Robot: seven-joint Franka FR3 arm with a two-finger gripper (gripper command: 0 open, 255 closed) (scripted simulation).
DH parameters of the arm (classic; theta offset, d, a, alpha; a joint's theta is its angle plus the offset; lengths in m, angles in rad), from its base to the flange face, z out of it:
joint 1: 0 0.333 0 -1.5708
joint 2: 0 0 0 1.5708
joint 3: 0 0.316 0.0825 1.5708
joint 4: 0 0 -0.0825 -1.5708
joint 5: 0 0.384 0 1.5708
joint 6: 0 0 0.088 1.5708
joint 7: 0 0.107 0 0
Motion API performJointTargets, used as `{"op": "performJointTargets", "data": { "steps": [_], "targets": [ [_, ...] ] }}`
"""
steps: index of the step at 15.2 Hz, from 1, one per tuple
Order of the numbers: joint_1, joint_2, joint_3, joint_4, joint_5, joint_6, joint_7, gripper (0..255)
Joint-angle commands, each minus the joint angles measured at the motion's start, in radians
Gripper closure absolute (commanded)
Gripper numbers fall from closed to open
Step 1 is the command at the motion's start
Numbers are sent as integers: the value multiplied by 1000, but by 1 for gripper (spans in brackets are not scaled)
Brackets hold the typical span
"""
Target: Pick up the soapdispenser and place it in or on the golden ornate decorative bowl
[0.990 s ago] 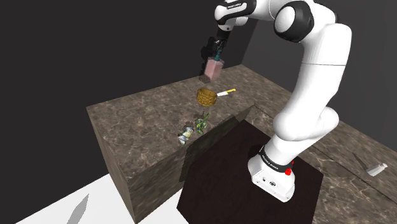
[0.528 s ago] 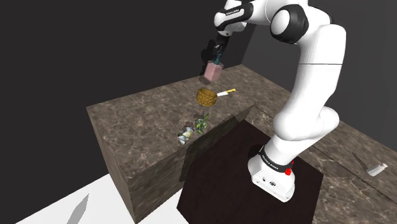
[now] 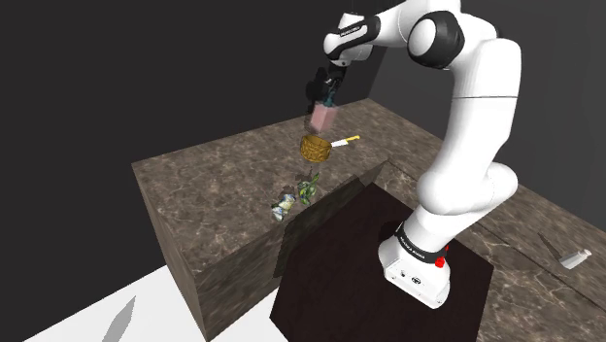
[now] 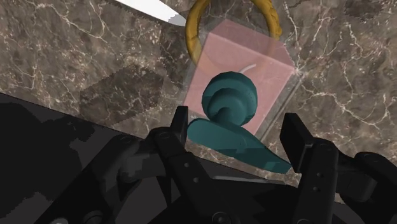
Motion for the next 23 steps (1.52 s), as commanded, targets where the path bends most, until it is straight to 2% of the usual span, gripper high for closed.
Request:
{"op": "performJointTargets", "data": {
  "steps": [1,13,21,22,23],
  "targets": [
    [0,10,0,-12,0,23,1,255],
    [0,90,0,-53,-1,143,6,255],
    [0,90,0,-52,-1,143,6,255],
    [0,90,0,-52,-1,143,6,0],
    [0,90,0,-52,-1,143,6,0]
  ]
}}
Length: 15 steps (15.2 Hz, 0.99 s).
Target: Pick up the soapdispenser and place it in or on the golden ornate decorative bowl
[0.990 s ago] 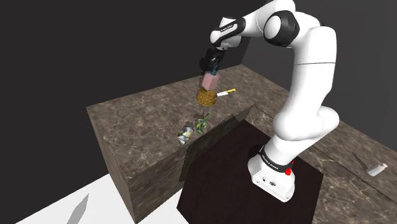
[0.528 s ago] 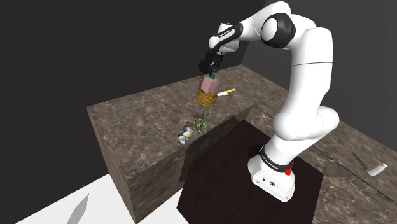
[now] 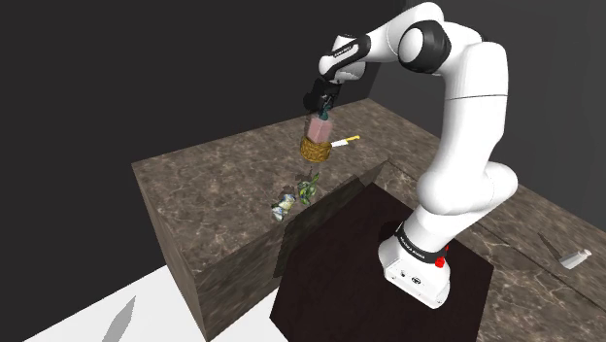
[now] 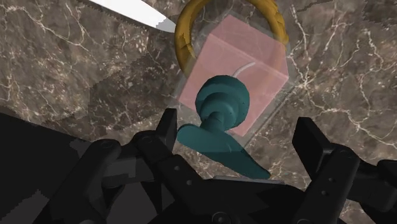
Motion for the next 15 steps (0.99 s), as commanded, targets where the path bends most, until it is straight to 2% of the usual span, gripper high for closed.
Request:
{"op": "performJointTargets", "data": {
  "steps": [1,4,8,15],
  "targets": [
    [0,0,0,0,0,0,0,0],
    [0,0,0,0,0,0,0,0],
    [4,-82,0,1,-1,-84,0,0],
    [4,-82,0,1,-1,-84,0,0]
  ]
}}
